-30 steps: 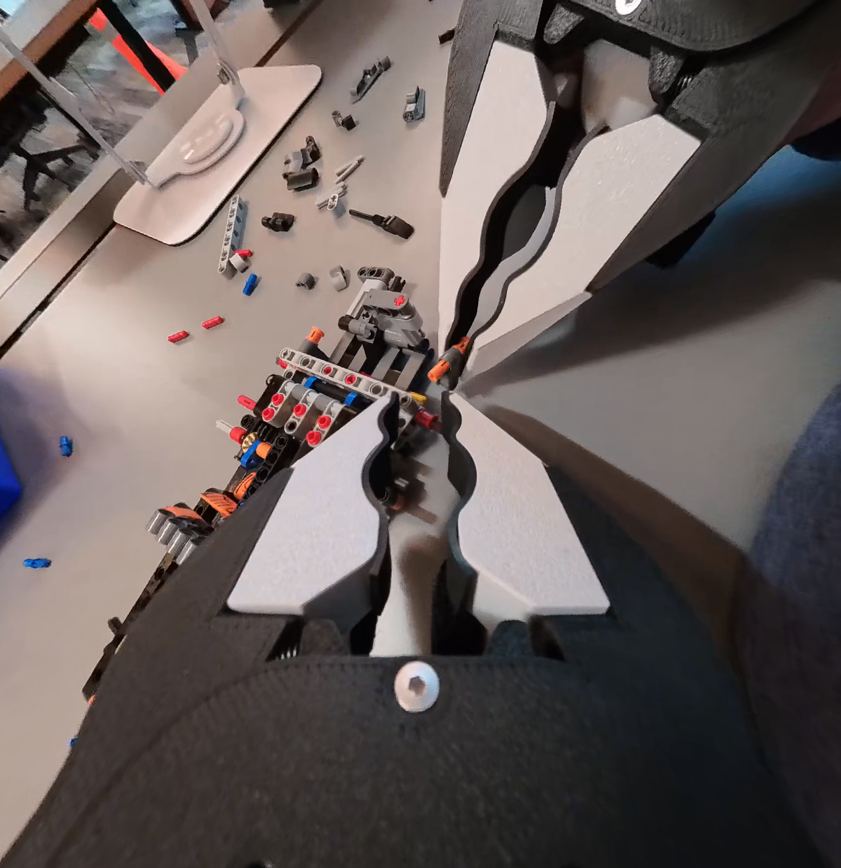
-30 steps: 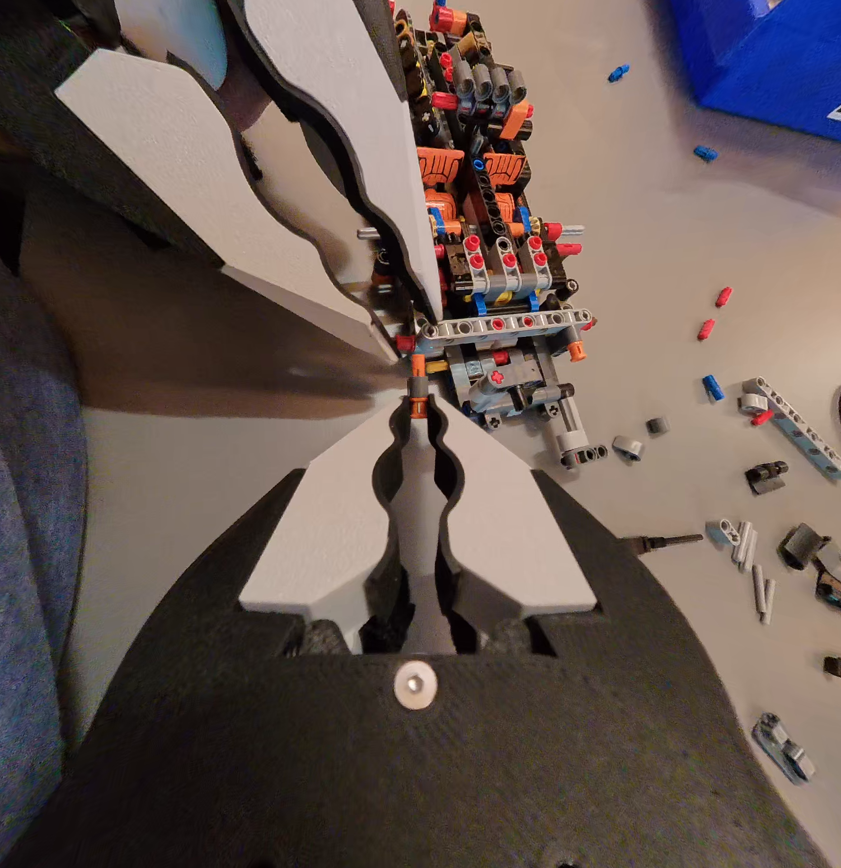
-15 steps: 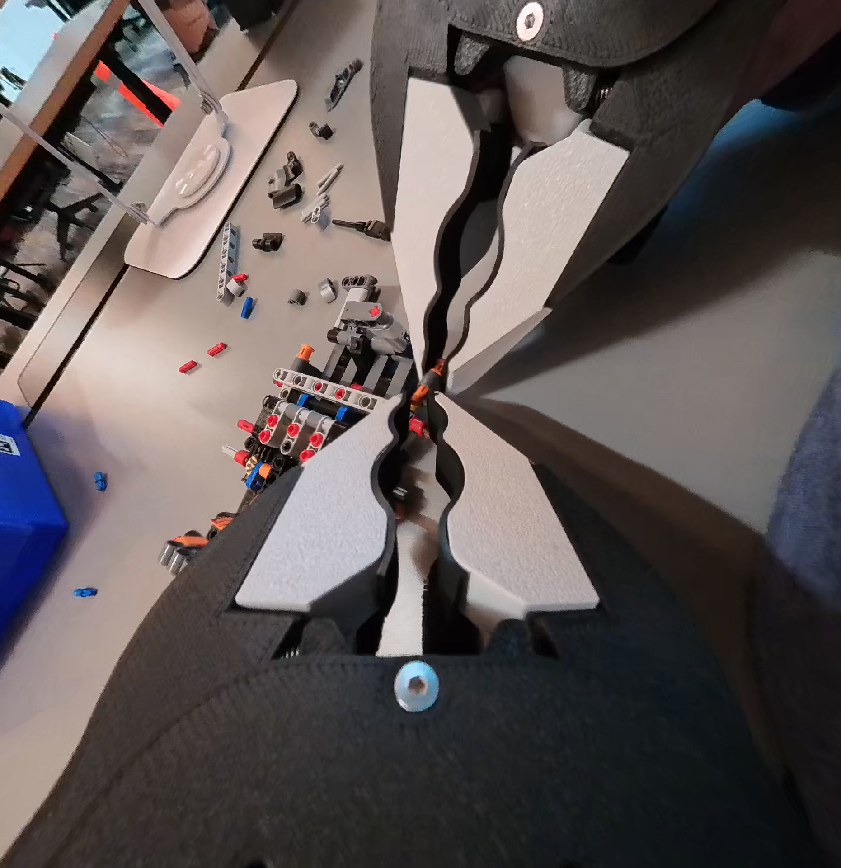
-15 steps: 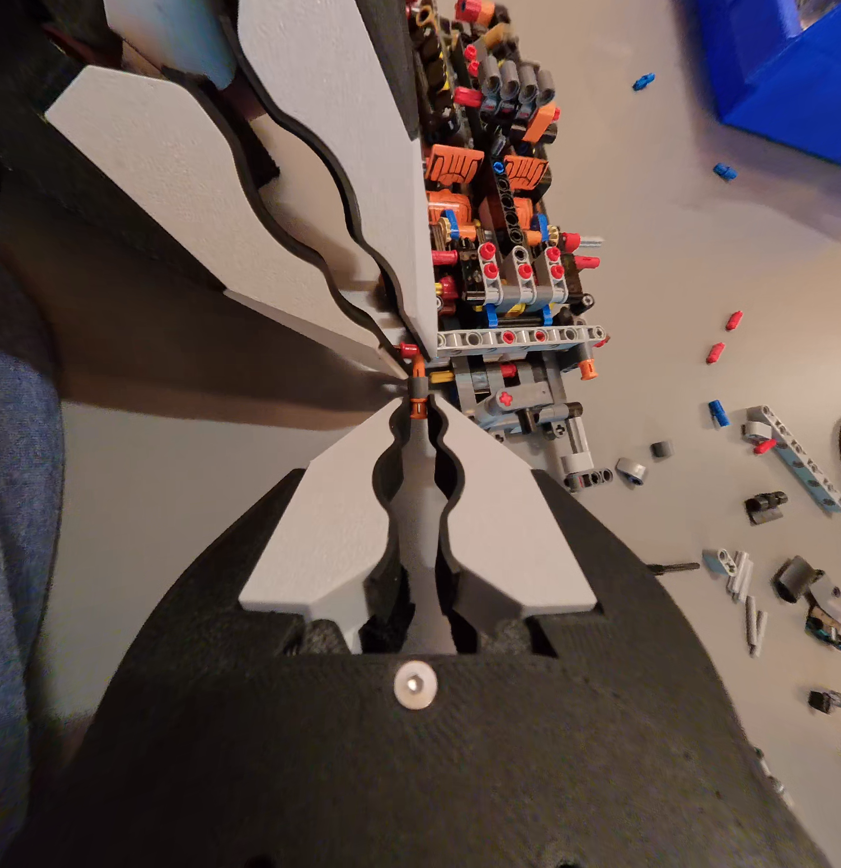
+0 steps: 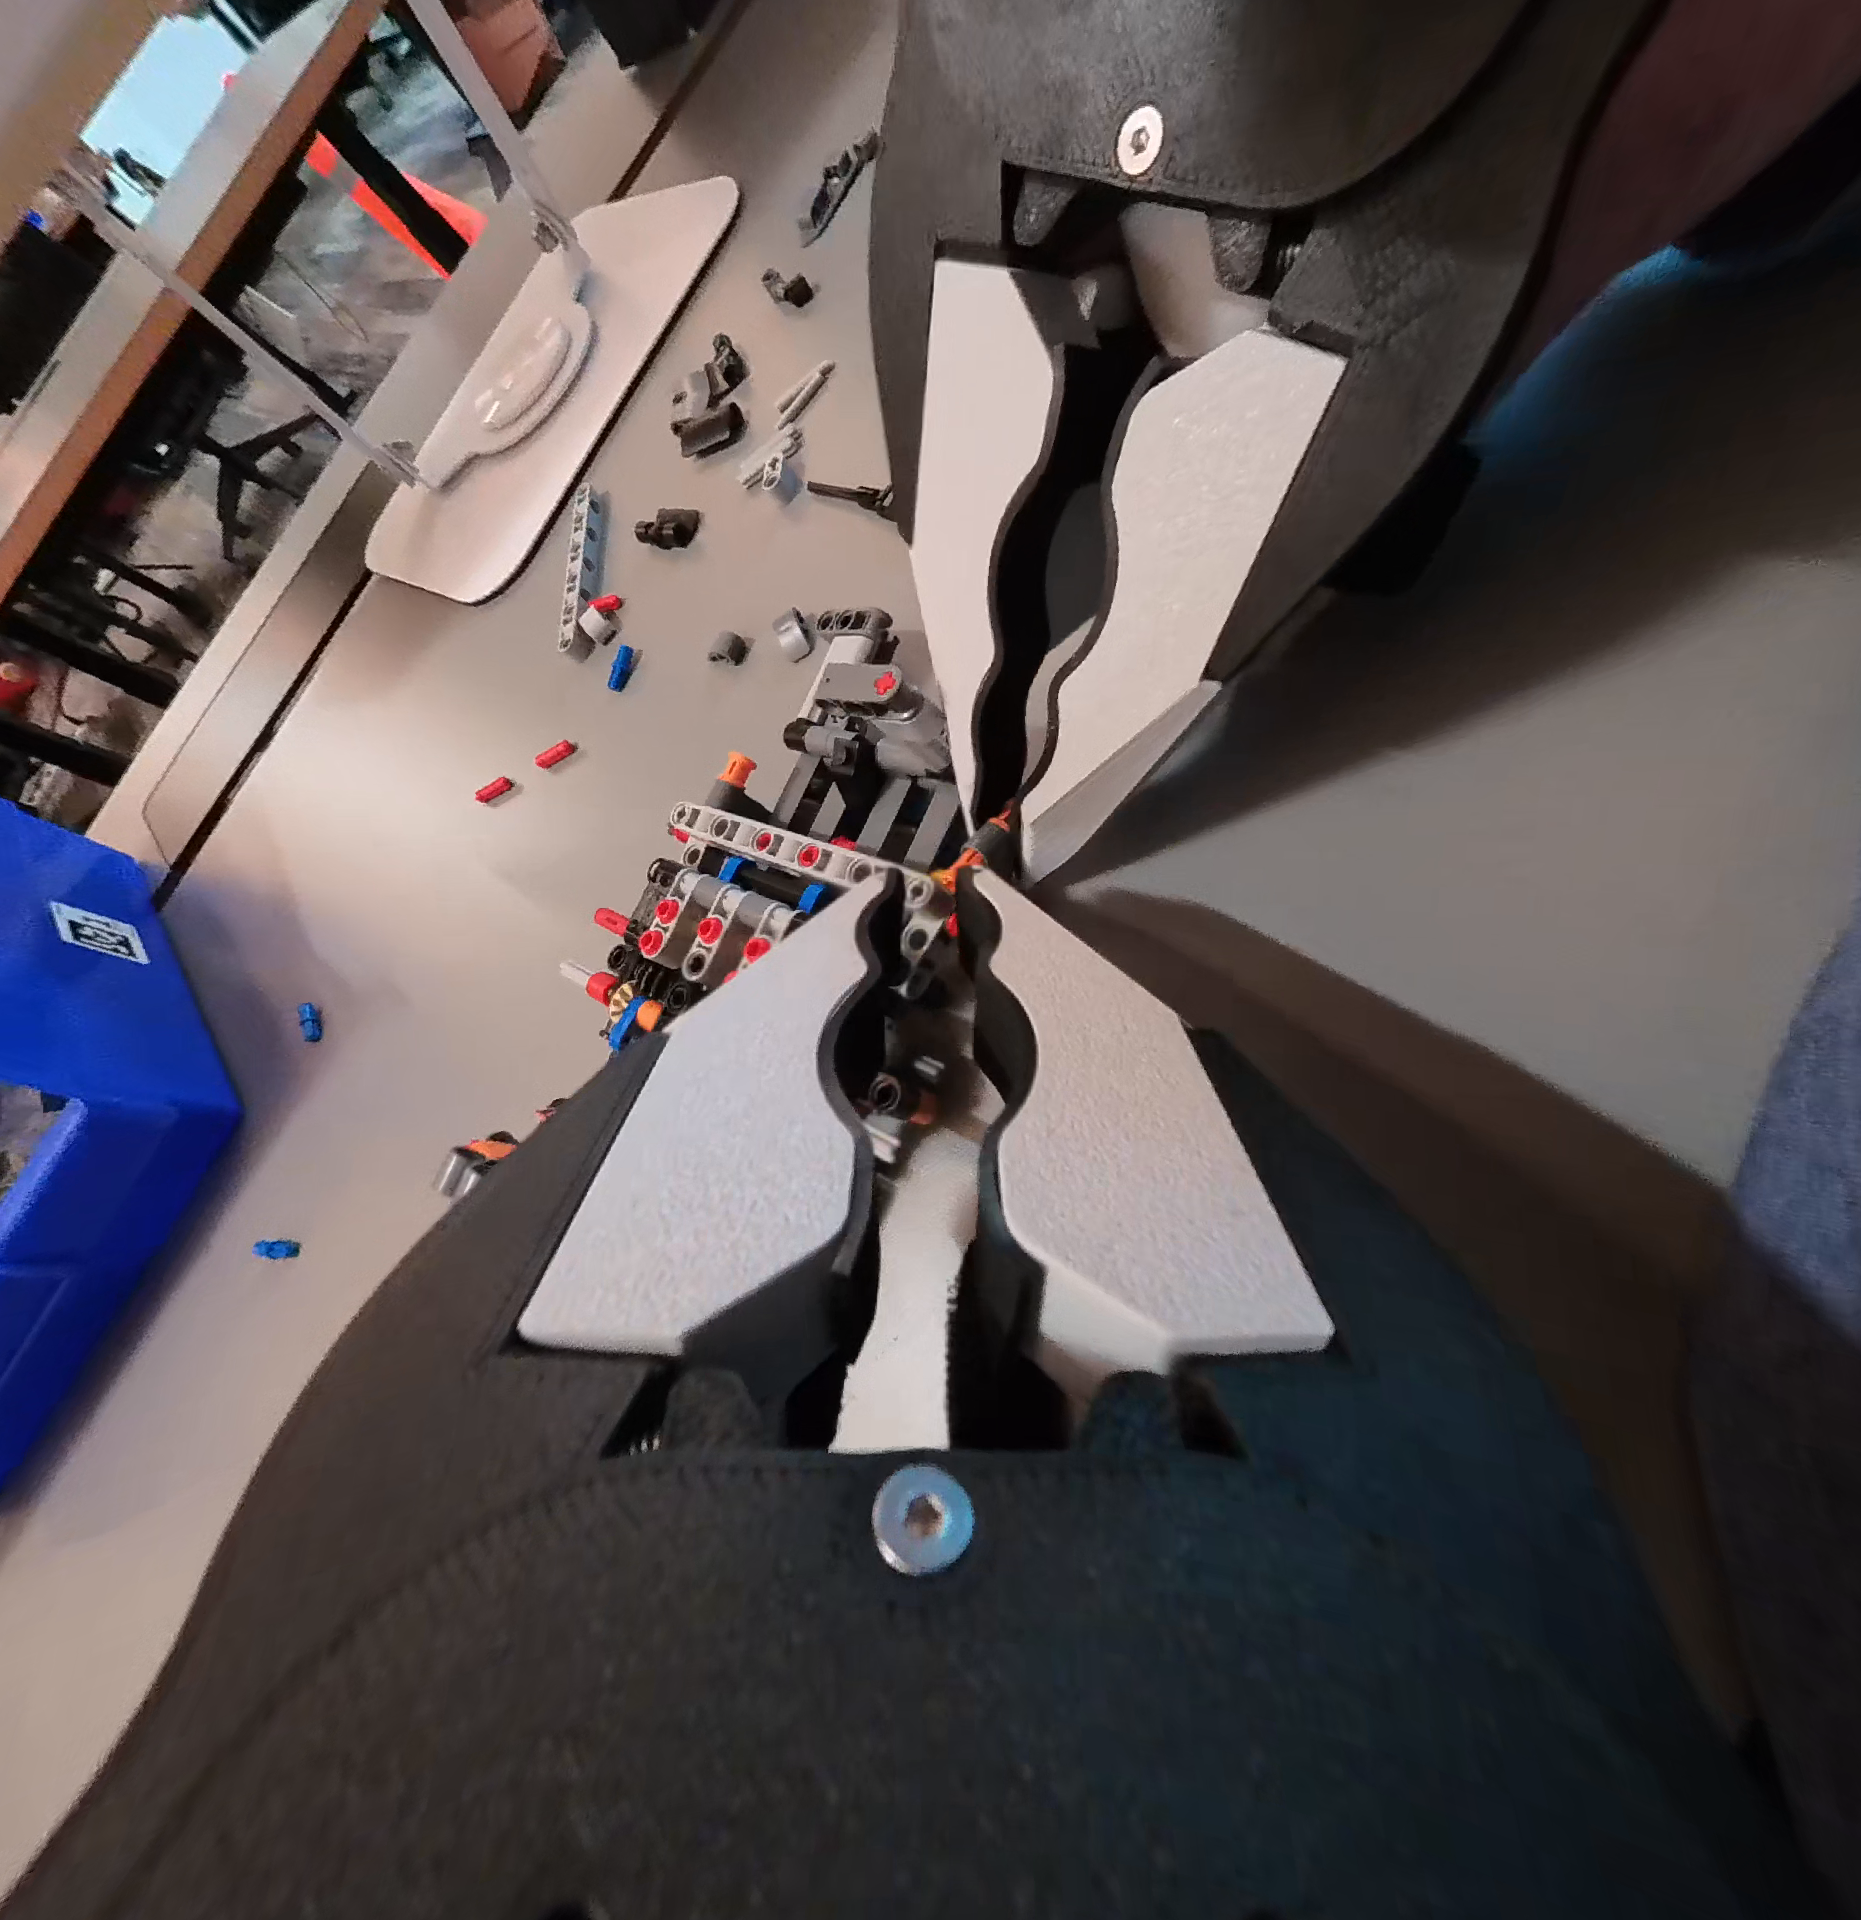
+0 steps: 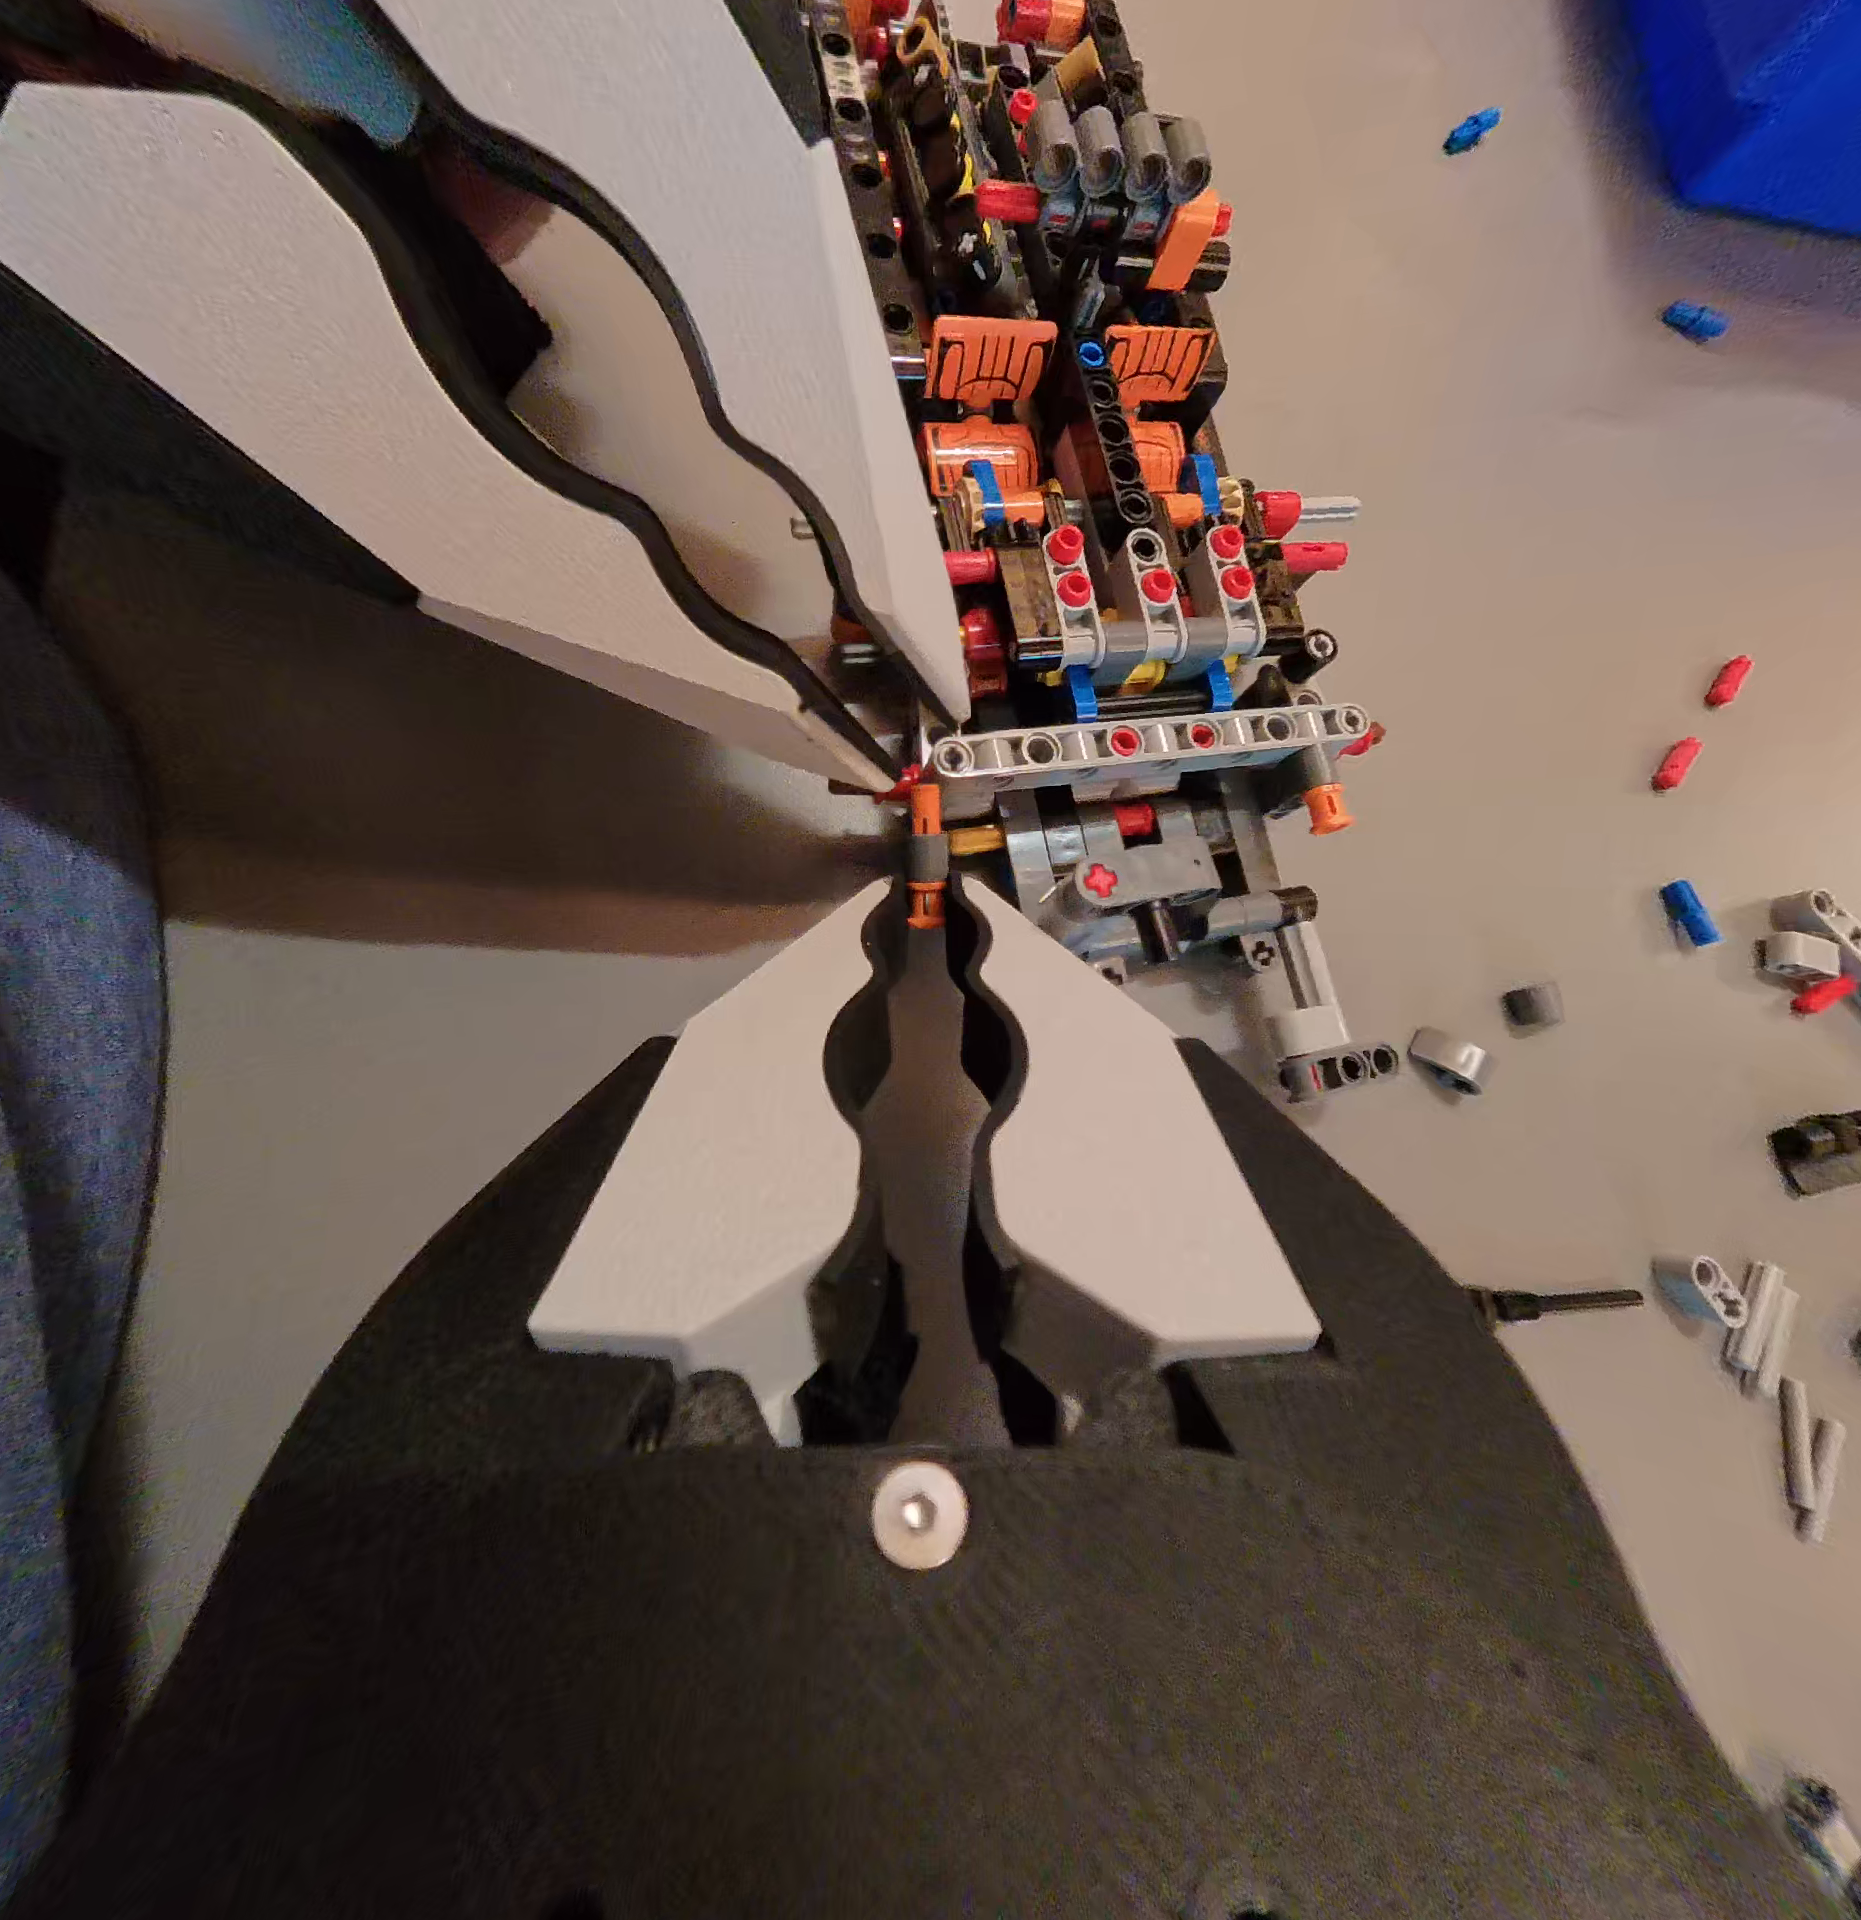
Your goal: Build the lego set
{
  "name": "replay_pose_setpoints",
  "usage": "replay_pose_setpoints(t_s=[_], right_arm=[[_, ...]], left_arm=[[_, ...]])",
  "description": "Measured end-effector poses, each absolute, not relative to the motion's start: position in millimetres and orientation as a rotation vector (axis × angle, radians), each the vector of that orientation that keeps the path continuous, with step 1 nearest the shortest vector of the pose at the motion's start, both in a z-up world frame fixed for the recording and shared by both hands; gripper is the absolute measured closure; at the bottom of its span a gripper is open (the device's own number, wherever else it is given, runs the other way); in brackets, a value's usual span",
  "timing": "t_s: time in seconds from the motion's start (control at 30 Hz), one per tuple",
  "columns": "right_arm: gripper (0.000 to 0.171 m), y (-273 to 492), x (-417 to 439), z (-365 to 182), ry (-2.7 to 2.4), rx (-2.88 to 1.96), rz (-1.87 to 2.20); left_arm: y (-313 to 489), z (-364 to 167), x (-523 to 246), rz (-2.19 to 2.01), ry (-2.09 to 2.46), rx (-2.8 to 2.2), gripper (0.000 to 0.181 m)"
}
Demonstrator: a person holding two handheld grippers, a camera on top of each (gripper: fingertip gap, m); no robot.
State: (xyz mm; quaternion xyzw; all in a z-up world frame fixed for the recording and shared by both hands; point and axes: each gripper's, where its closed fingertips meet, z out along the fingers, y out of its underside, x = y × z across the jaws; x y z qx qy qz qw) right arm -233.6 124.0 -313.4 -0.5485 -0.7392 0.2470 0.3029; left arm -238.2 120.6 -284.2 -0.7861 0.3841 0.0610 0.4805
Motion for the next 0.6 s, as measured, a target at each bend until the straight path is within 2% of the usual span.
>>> replay_pose_setpoints(t_s=[0.03,0.6], right_arm=[[0.167,124.7,-233.9,-313.9,-1.954,-1.463,0.654],[0.167,128.7,-234.0,-313.4,-1.918,-1.477,0.664]], left_arm=[[121.5,-284.4,-238.8,0.153,0.935,-1.92,0.174],[129.0,-290.2,-246.1,0.192,0.884,-1.963,0.173]])
